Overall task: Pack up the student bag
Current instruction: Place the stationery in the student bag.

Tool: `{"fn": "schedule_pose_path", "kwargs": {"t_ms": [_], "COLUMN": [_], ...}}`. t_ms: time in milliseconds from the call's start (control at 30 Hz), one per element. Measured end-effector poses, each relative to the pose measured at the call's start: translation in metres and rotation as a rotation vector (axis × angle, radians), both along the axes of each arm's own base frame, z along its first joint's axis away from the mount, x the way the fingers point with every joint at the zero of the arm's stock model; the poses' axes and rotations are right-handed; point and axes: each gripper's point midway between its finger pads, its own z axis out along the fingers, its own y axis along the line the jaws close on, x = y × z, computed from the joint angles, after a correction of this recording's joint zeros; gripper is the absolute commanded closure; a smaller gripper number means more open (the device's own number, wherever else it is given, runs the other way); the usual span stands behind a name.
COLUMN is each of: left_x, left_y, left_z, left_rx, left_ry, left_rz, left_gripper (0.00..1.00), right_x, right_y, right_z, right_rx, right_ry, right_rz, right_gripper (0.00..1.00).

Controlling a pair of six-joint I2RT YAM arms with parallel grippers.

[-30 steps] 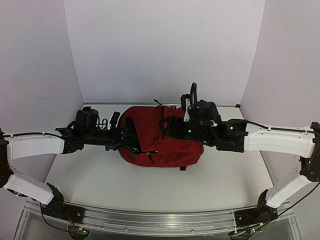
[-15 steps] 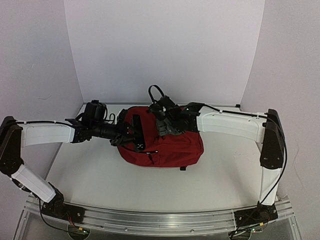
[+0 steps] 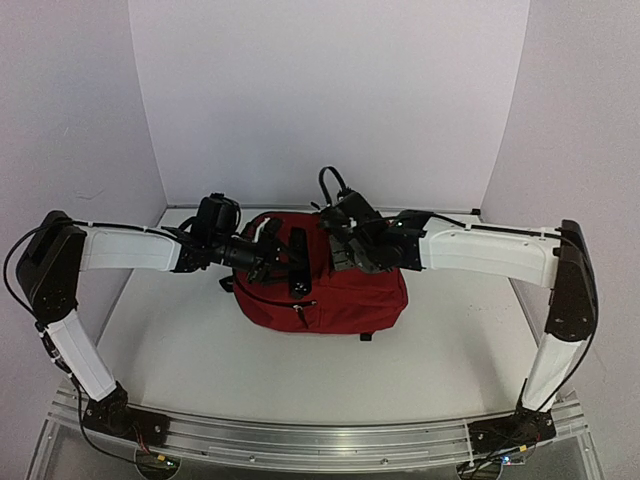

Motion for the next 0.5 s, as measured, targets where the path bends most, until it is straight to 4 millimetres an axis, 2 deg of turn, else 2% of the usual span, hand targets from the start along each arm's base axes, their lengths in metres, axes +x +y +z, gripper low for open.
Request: {"fn": "schedule_pose_path", "kwargs": {"t_ms": [200, 333, 500], "left_x": [-0.019, -0.034, -0.031], "left_y": [-0.04, -0.055, -0.061], "left_z": [0.002, 0.0, -0.009], "left_rx": [-0.037, -0.048, -0.051], "left_ry": [0.016, 0.037, 0.07], "left_rz": [-0.116, -0.174, -0.203], "left_gripper": [0.94, 0.94, 0.94], "right_x": [-0.015, -0.023, -0.034], "right_y": [-0.013, -0.013, -0.013], "right_z": [0.028, 0.024, 0.02], "right_rx": [0.138, 0.174, 0.208], "right_ry": [-0.017, -0.005, 0.006], "right_rz": [0.075, 0.111, 0.165], "right_gripper": [1.0, 1.0, 1.0]}}
